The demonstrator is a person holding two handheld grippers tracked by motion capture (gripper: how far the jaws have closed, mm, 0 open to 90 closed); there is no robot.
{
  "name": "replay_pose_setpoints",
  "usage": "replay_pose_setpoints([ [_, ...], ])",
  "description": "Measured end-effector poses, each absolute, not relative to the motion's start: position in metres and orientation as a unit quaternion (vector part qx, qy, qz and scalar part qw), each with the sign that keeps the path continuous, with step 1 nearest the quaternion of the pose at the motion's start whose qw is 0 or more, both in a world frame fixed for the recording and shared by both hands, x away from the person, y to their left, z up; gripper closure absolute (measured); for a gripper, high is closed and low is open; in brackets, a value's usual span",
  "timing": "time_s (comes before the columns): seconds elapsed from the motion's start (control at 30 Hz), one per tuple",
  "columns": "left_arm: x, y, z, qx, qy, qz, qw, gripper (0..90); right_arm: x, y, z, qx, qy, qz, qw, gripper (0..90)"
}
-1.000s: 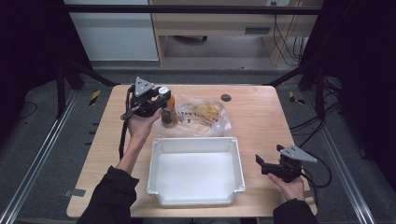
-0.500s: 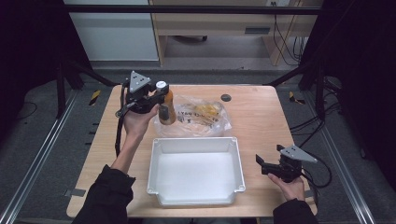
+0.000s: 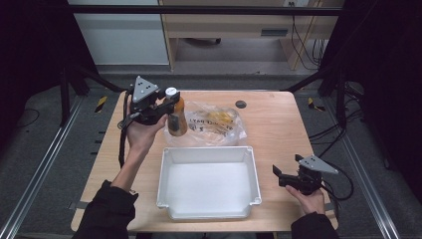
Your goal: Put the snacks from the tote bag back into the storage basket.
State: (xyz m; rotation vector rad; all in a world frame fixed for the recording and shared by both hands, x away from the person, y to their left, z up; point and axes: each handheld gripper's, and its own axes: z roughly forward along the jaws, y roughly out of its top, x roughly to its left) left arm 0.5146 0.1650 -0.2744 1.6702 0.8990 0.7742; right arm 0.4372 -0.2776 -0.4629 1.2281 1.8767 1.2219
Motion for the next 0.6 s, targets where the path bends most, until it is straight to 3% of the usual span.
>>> replay_pose_setpoints([
  [0.6, 0.472, 0.162, -0.277, 0.707, 0.343, 0.310, 0.535, 59.0, 0.436, -0.277, -0.463, 0.460, 0.704, 0.457, 0.290, 6.9],
])
